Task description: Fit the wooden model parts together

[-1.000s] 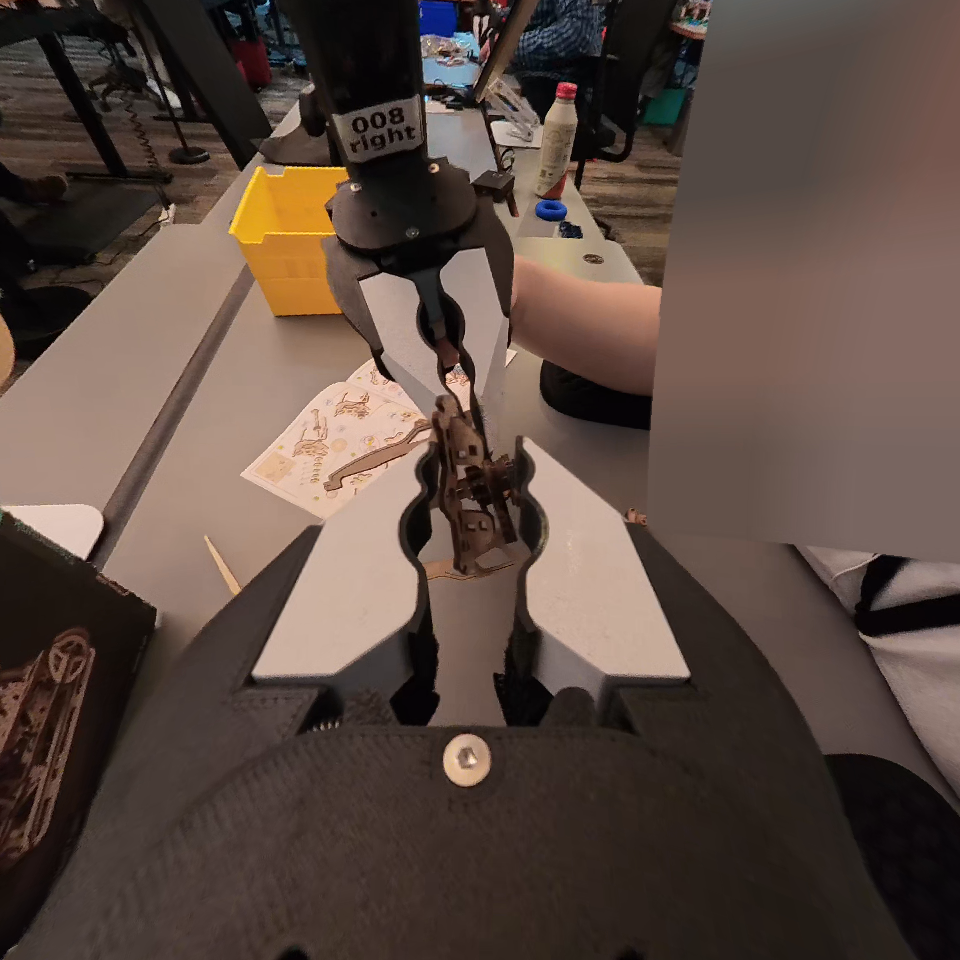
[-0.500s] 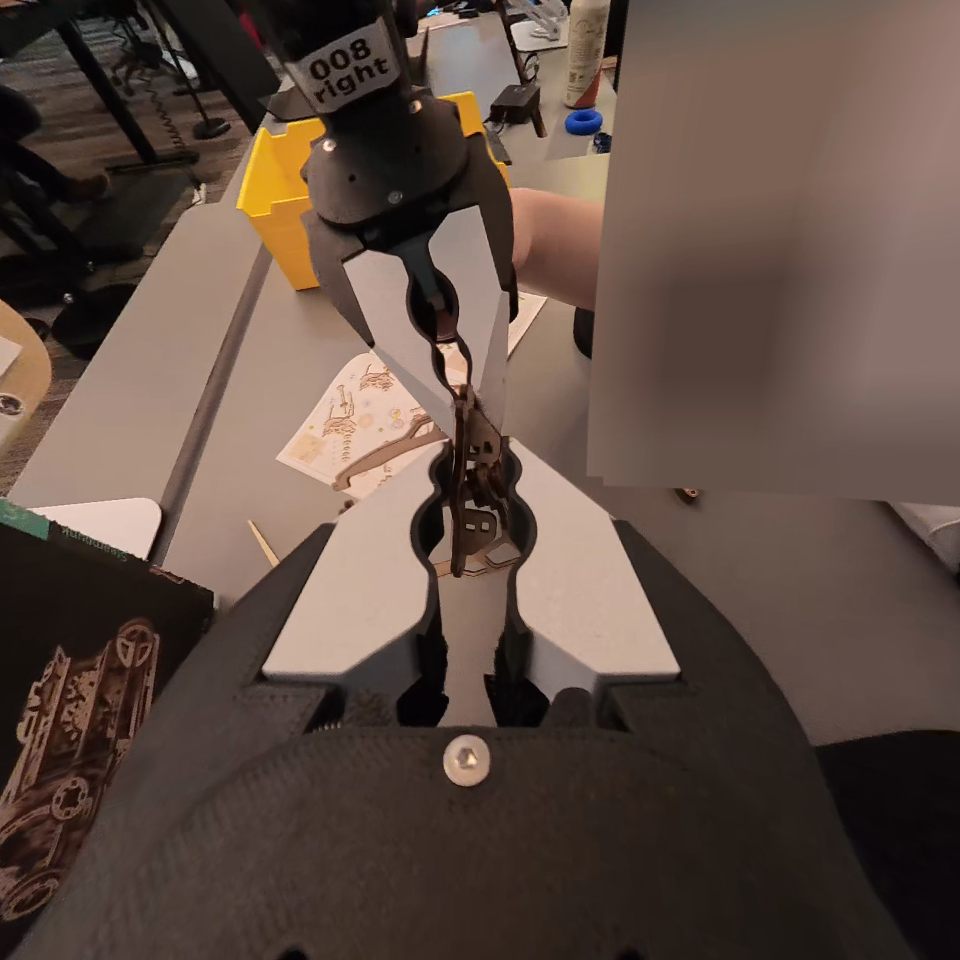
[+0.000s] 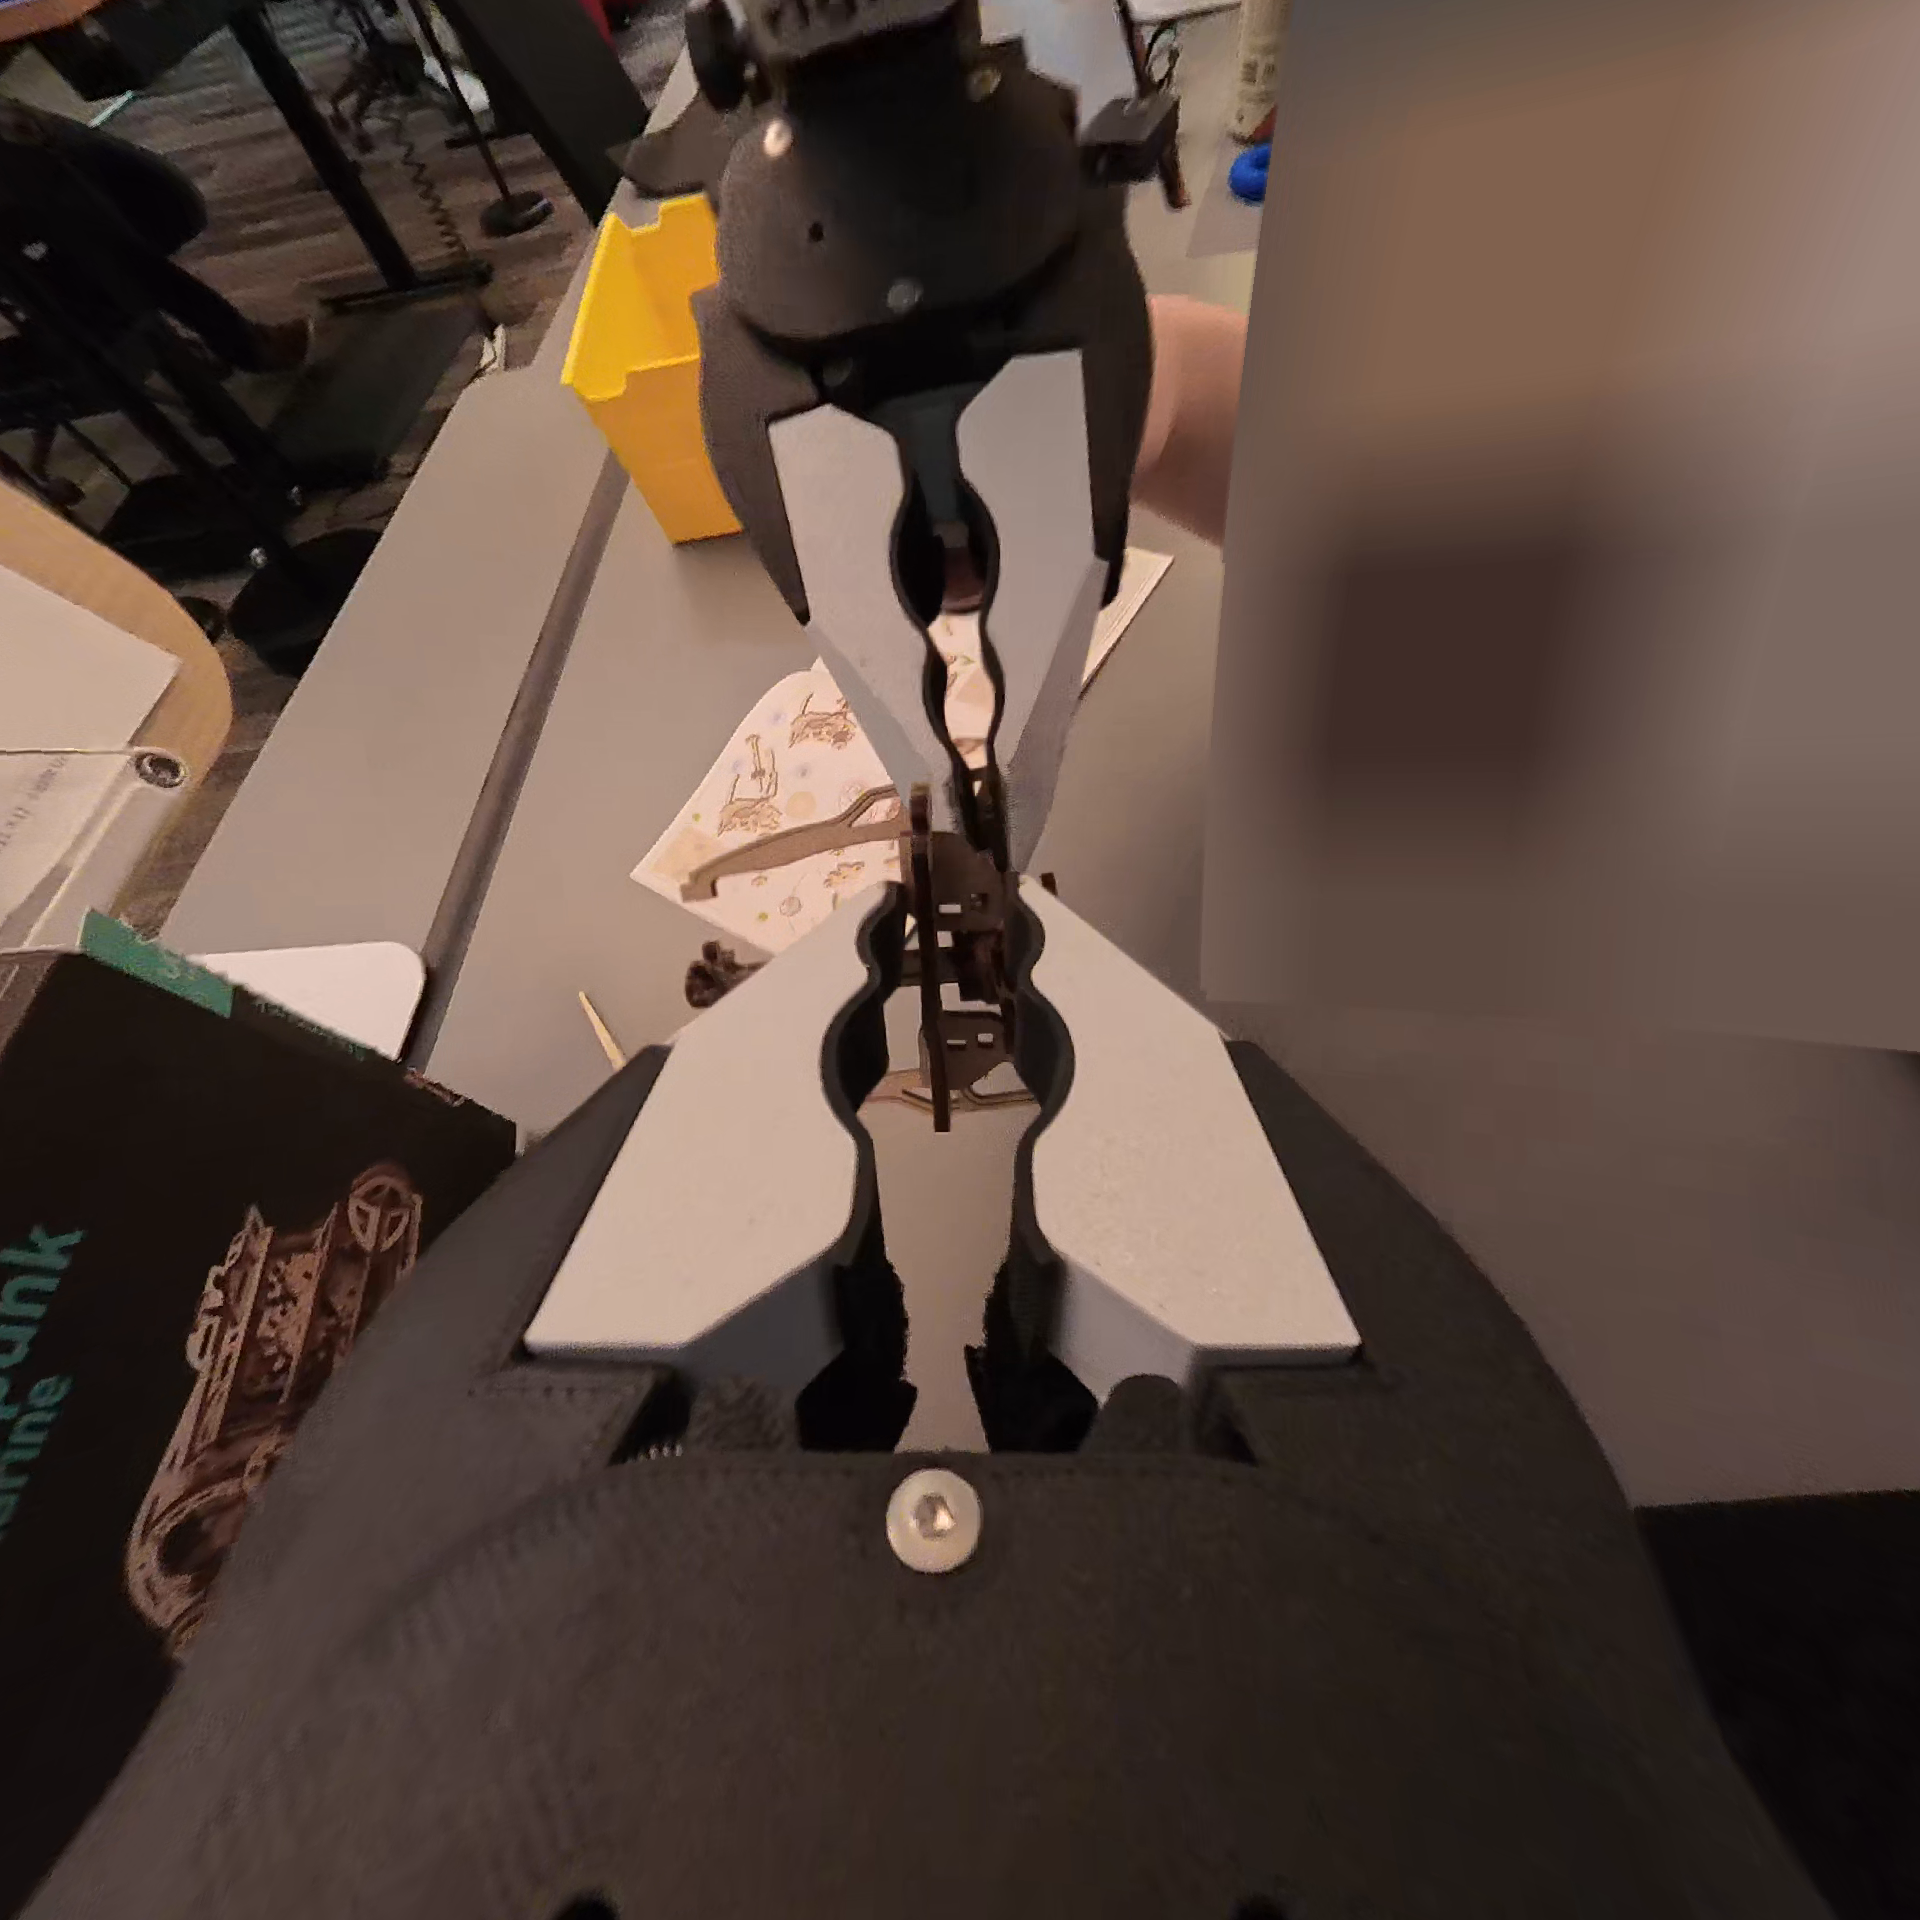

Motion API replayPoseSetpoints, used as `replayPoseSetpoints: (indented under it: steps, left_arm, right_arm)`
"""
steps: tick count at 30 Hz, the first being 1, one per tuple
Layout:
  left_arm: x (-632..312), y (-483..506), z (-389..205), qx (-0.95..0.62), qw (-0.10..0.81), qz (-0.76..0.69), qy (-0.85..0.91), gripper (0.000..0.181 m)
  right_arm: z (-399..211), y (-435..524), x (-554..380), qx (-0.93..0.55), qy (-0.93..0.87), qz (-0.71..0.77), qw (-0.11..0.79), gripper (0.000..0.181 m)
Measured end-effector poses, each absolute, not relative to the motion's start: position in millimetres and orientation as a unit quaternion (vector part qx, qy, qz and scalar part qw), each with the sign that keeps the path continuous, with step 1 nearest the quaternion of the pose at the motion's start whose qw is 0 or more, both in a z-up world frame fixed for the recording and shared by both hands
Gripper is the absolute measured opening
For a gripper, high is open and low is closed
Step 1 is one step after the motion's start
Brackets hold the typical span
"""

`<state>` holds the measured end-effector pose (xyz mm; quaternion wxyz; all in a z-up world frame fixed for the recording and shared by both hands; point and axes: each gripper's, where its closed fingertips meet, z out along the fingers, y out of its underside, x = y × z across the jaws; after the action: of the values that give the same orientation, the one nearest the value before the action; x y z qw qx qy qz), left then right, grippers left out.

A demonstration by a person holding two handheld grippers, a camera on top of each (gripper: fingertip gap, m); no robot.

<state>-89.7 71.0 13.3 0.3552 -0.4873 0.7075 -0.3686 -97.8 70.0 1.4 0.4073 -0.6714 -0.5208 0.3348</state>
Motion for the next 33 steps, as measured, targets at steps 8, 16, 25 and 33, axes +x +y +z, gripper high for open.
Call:
replayPoseSetpoints:
  steps: [8, 16, 25, 33]
  left_arm:
    - [-94.6, 68.3, 3.7, -0.487, 0.346, -0.320, 0.736, 0.016]
    - [-97.6, 71.2, -3.9, -0.480, 0.353, -0.269, 0.757, 0.016]
    - [-106.2, 87.4, -5.2, -0.494, 0.358, -0.239, 0.755, 0.016]
    - [-106.1, 77.3, 6.9, -0.531, 0.291, -0.373, 0.703, 0.017]
  right_arm:
    - [-4.4, 67.1, -102.6, -0.685, -0.553, 0.255, 0.399, 0.001]
    - [-11.3, 69.6, -103.6, -0.704, -0.561, 0.197, 0.389, 0.001]
    - [-22.4, 75.4, -96.7, -0.719, -0.567, 0.144, 0.375, 0.001]
    - [-13.2, 67.9, -93.1, -0.709, -0.507, 0.341, 0.351, 0.001]
